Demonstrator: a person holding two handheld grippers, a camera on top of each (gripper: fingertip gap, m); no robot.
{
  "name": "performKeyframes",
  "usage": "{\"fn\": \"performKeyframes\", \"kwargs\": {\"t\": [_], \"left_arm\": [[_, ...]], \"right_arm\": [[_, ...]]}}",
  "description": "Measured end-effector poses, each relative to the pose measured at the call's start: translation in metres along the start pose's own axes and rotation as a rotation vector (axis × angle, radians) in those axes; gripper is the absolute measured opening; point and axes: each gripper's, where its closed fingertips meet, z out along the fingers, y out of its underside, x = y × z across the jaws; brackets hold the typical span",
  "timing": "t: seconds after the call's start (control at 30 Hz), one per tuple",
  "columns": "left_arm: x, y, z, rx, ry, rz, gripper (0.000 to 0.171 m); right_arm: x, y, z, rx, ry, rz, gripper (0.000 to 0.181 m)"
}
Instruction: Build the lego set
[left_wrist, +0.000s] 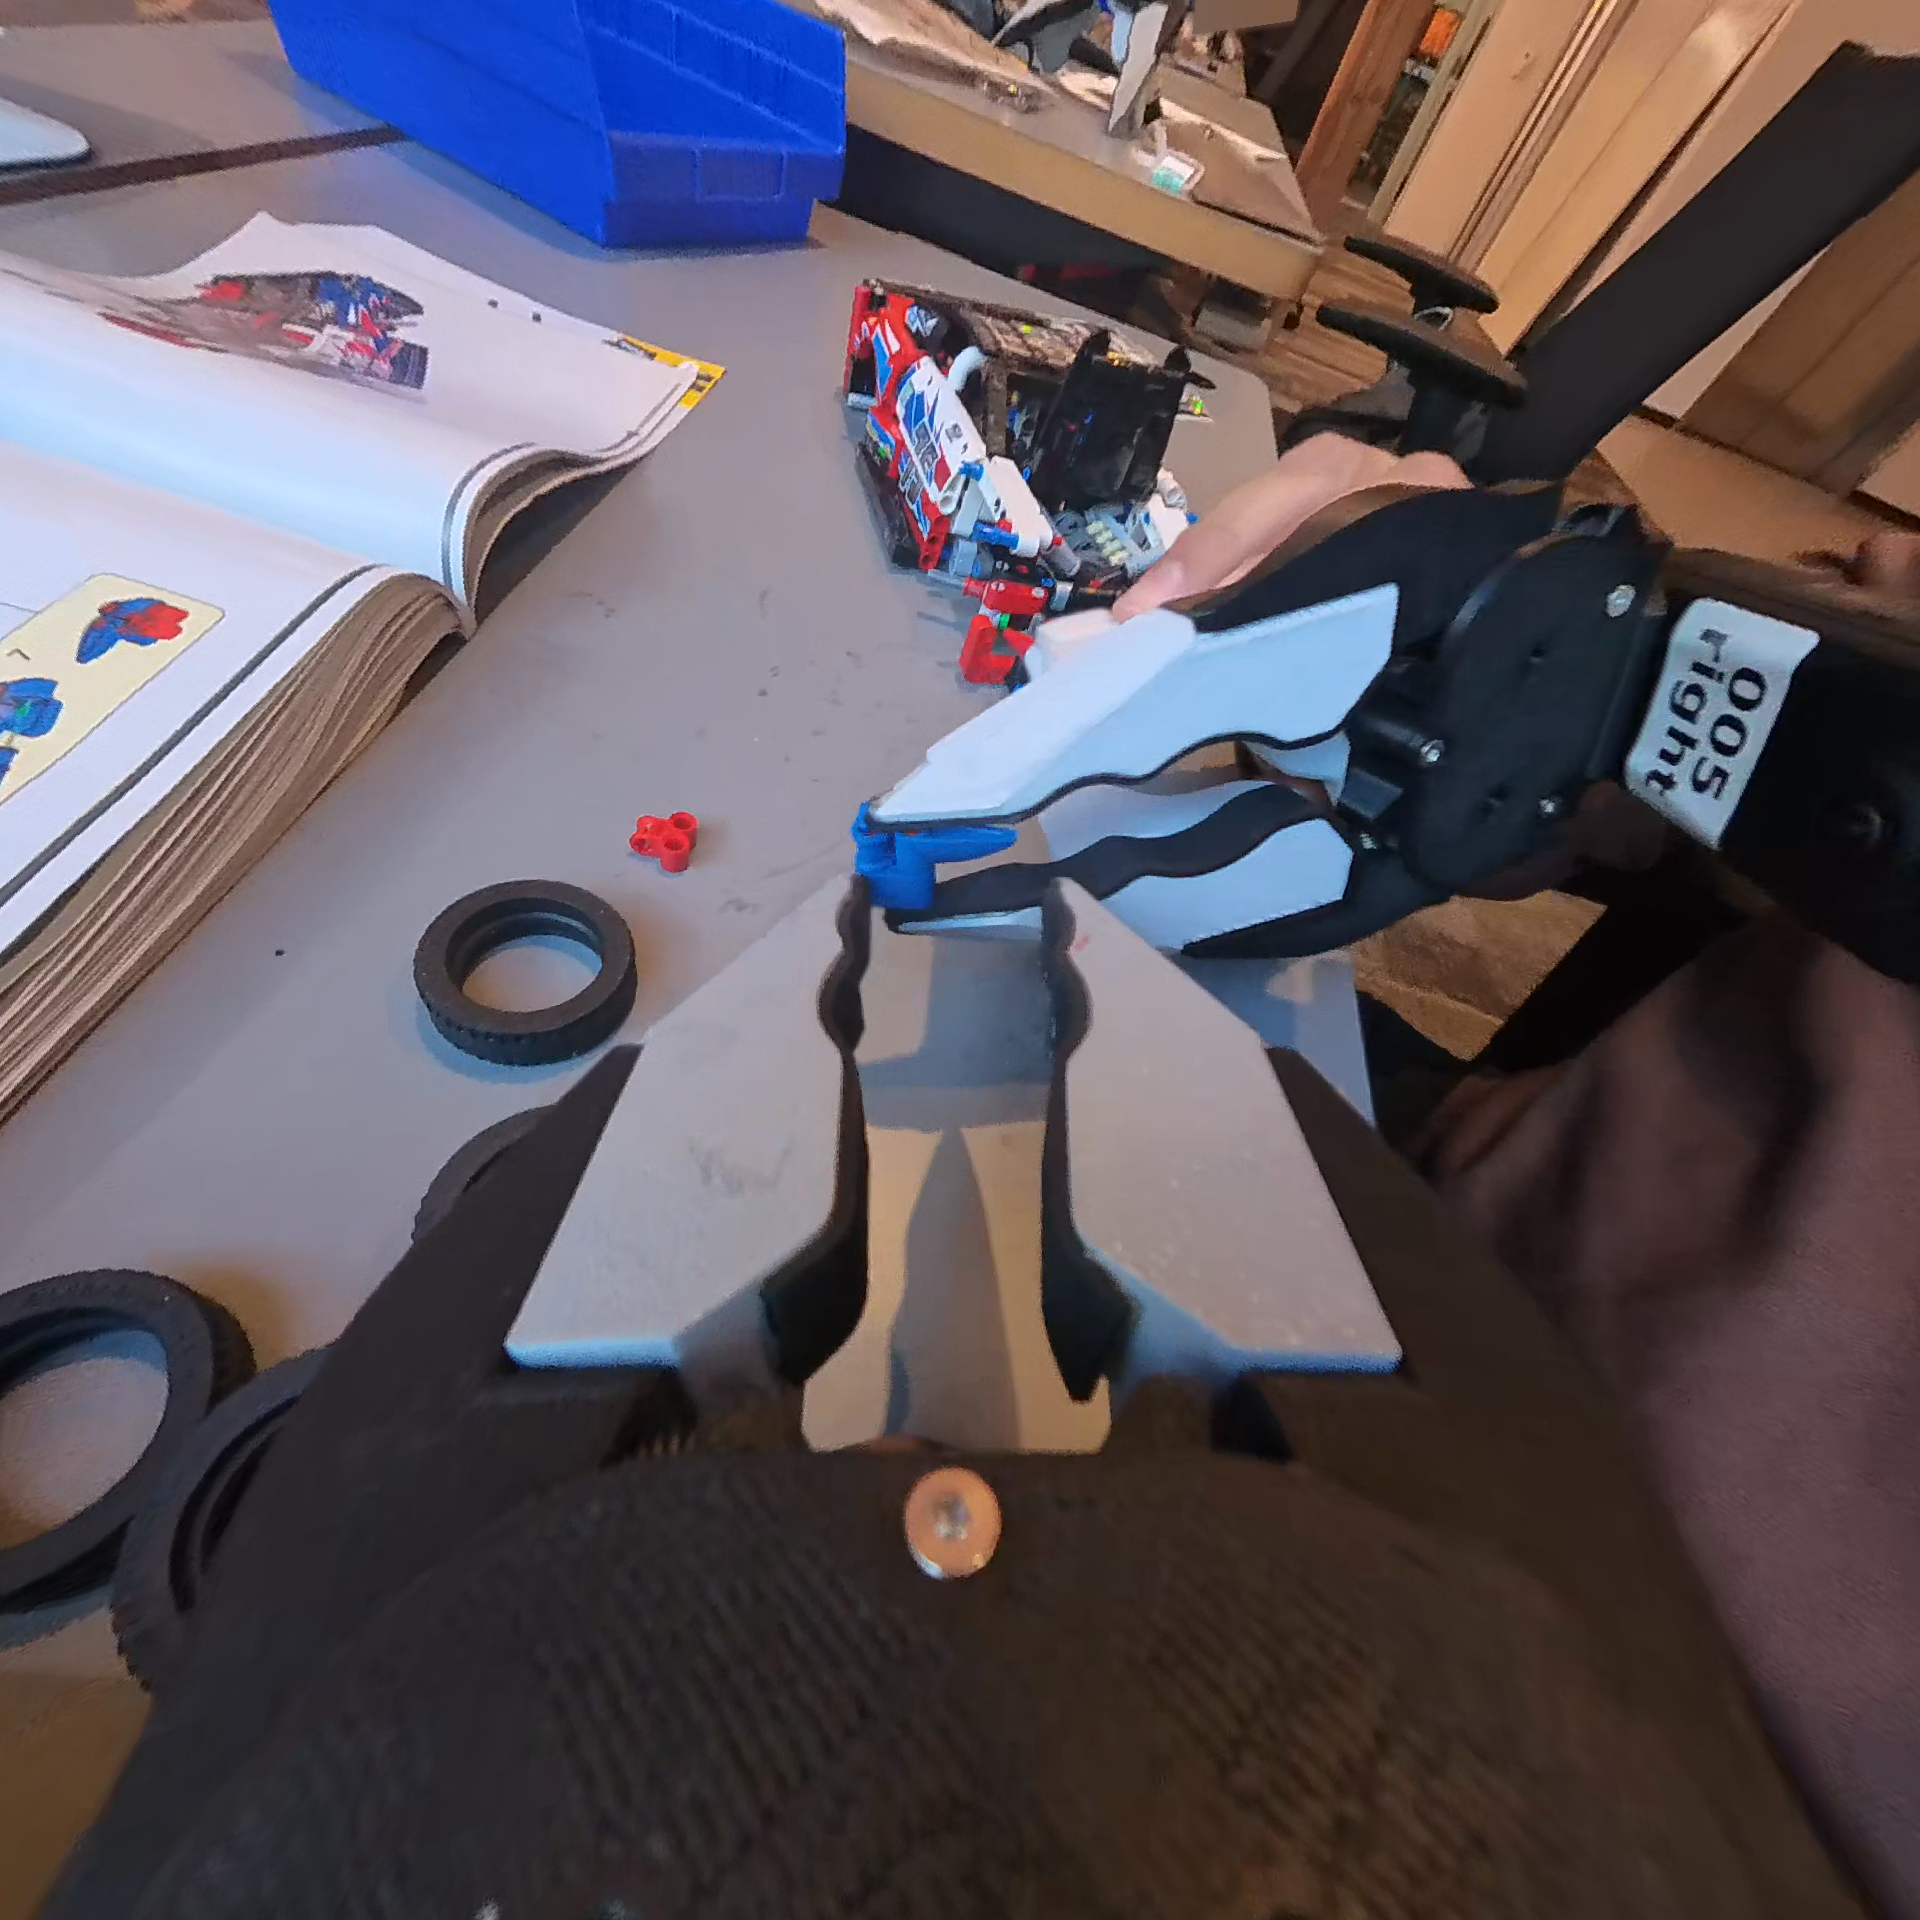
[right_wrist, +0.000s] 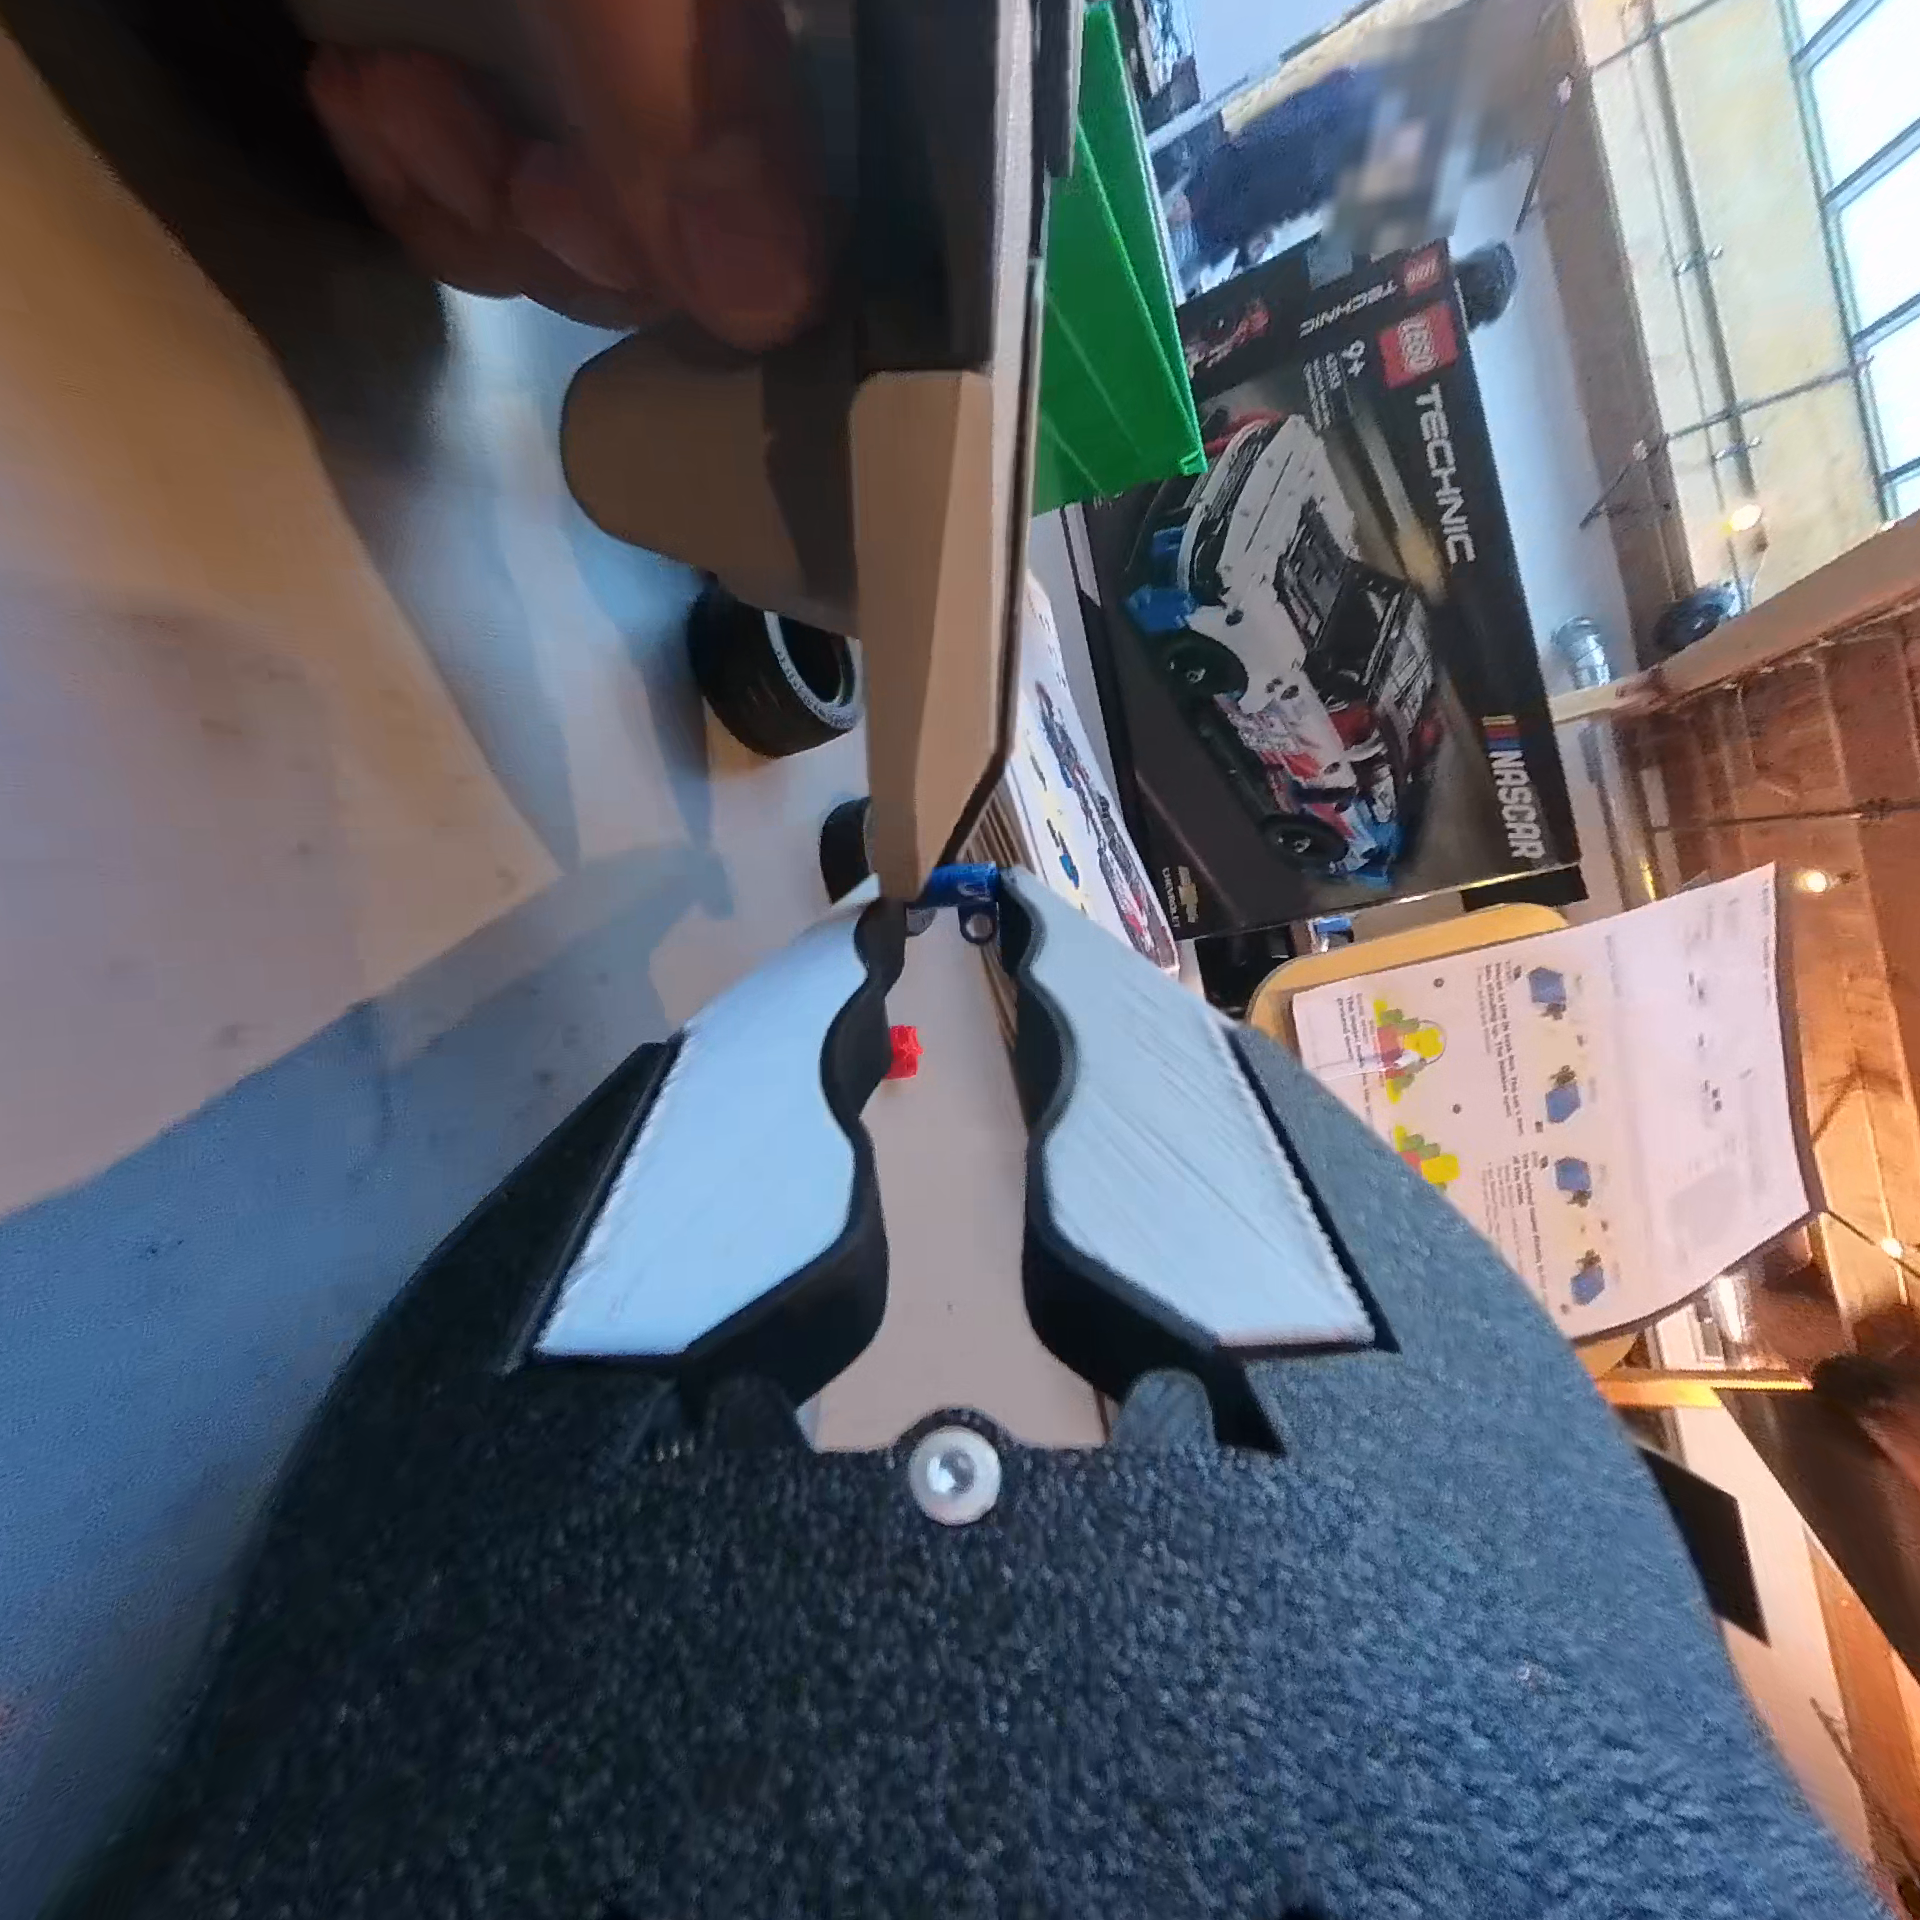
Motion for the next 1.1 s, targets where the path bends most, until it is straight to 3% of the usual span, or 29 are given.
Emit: {"fn": "performKeyframes", "kwargs": {"t": [0.33, 0.73, 1.1], "left_arm": [[0.004, -0.003, -0.001, 0.025, -0.007, 0.049, 0.022], [0.001, -0.003, -0.001, 0.024, -0.038, 0.067, 0.020], [-0.008, 0.003, 0.000, -0.023, -0.117, 0.083, 0.014]], "right_arm": [[-0.002, -0.012, -0.005, 0.021, 0.054, -0.146, 0.017], [-0.003, -0.003, 0.000, 0.042, 0.009, -0.015, 0.017], [-0.009, -0.001, 0.005, 0.027, 0.007, -0.036, 0.017]]}}
